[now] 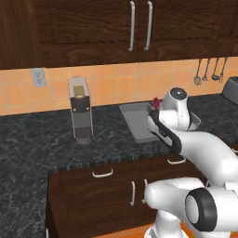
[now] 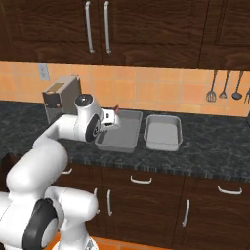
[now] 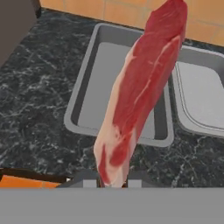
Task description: Place one potato and one steak in each tupperware on the nearby counter, to pack two identical lunches.
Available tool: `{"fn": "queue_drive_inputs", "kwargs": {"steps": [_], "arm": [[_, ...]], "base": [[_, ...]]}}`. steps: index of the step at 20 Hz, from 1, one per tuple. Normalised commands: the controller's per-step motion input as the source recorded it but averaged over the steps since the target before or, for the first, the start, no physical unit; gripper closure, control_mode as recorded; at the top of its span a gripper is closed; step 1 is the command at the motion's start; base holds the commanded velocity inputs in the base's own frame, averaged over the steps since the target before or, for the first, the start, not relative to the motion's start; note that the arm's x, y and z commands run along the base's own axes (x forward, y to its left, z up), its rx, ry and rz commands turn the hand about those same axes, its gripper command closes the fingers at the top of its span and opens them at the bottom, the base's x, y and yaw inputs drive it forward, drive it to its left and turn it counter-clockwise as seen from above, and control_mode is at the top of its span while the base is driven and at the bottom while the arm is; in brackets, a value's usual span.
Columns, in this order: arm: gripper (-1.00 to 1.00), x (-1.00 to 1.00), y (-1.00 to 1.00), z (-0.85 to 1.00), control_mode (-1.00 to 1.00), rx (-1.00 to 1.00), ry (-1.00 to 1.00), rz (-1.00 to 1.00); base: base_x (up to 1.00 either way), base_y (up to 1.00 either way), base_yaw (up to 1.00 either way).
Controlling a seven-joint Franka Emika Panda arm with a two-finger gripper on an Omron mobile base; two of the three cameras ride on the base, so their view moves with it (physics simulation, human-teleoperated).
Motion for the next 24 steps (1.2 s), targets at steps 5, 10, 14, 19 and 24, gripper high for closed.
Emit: {"fn": "queue_drive_inputs", "kwargs": {"steps": [5,10,14,19,24], "arm": [[1.00,0.60,-0.14,-0.41,-1.00,0.00,0.06,0.00],[1.00,0.68,-0.08,-0.36,-1.00,0.00,0.06,0.00],[1.00,0.66,0.00,-0.36,-1.00,0.01,0.07,0.00],[1.00,0.40,0.00,-0.27,-1.00,0.00,0.03,0.00],[-1.00,0.28,0.00,-0.31,-1.00,0.00,0.00,0.00]], "base": [[0.00,0.00,0.00],[0.00,0.00,0.00],[0.00,0.00,0.00],[0.00,0.00,0.00],[0.00,0.00,0.00]]}}
